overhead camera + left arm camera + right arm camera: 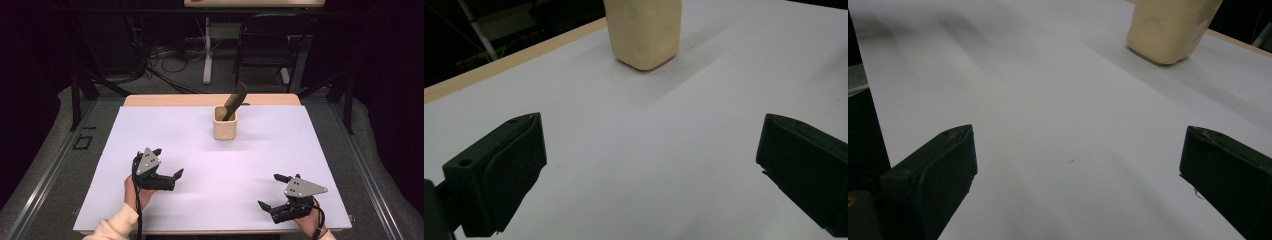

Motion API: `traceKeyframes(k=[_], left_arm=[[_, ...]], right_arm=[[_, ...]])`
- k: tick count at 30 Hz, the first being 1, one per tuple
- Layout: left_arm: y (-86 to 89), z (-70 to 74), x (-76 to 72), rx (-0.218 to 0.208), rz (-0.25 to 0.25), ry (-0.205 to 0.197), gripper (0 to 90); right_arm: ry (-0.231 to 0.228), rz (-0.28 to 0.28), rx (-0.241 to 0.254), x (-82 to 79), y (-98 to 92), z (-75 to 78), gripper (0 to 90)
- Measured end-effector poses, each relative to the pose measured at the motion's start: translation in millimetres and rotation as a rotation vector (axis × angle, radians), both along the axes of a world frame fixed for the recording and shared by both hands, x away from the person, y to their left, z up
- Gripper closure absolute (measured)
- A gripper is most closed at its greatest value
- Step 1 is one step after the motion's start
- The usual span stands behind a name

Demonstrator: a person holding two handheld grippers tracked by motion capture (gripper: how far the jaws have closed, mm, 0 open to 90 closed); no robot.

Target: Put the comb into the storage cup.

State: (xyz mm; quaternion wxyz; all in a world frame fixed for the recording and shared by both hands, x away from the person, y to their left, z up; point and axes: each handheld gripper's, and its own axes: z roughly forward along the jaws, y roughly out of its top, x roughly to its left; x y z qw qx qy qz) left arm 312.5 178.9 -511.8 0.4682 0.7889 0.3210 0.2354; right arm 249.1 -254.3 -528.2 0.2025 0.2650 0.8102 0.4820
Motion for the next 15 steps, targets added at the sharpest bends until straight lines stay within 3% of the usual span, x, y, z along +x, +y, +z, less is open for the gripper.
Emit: traceKeyframes(k=[15], left_arm=[[13.0,-4.7,-26.9,-0.007,-0.016,-0.016,0.0]], right_arm=[[0.006,-0.007,-0.001,0.6,0.0,-0.4,1.5]])
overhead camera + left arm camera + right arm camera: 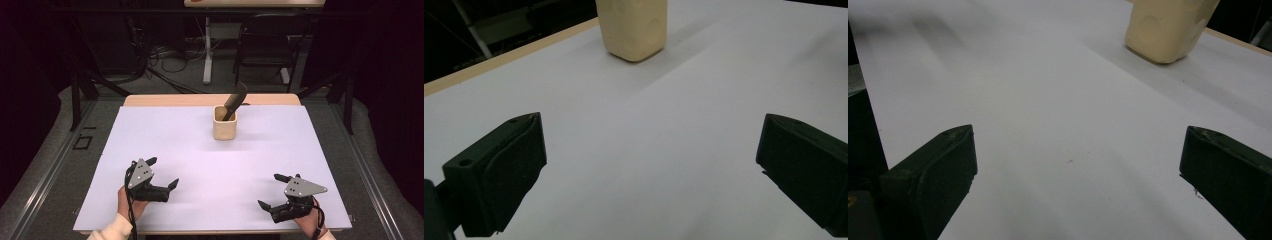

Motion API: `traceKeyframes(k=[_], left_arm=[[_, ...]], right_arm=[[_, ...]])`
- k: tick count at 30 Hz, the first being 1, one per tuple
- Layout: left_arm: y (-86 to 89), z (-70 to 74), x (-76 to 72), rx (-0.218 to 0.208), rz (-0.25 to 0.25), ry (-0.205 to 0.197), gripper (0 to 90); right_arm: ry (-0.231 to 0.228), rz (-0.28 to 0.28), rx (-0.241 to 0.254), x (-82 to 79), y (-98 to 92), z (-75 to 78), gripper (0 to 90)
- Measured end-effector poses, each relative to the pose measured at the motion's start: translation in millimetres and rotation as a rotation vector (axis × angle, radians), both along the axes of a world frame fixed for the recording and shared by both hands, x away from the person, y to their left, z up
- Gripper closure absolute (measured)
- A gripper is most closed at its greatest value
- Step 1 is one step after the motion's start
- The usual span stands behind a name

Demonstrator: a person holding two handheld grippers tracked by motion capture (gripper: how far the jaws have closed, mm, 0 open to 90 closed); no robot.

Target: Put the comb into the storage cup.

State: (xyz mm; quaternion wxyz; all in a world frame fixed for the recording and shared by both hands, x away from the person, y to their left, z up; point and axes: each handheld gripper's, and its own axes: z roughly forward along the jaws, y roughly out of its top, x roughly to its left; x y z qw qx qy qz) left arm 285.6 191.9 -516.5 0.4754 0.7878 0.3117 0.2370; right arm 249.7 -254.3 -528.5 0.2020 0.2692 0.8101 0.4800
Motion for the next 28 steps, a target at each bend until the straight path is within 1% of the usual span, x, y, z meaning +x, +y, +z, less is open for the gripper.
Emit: traceKeyframes(k=[7,9,11,18,22,24,25,28], left_arm=[[4.4,-2.9,-8.3,-0.007,-0.007,0.009,0.0],[5.4,-3.2,-10.9,-0.011,-0.008,0.010,0.0],[6.6,-3.4,-14.0,-0.004,-0.009,0.011,0.0],[11.7,-4.0,-23.7,-0.005,0.000,0.010,0.0],[13.7,-4.3,-23.9,-0.011,0.004,0.014,0.0],[13.9,-4.5,-23.2,-0.008,0.002,0.023,0.0],[14.1,-4.6,-22.5,-0.007,-0.004,0.023,0.0],[14.3,-4.3,-22.0,-0.012,-0.001,0.020,0.0]], right_arm=[[-0.005,-0.008,0.006,0.1,-0.1,0.1,1.5],[-0.002,-0.007,0.001,0.4,-0.3,-0.2,1.5],[-0.001,-0.007,0.001,0.5,-0.1,-0.2,1.5],[0.000,-0.006,0.000,0.8,0.2,-0.6,1.5],[0.002,-0.005,-0.002,1.0,0.6,-0.8,1.4],[0.000,-0.004,-0.002,0.8,0.6,-0.7,1.5],[-0.001,-0.004,-0.003,0.9,0.3,-0.7,1.5],[0.002,-0.003,-0.002,1.2,0.2,-1.0,1.4]])
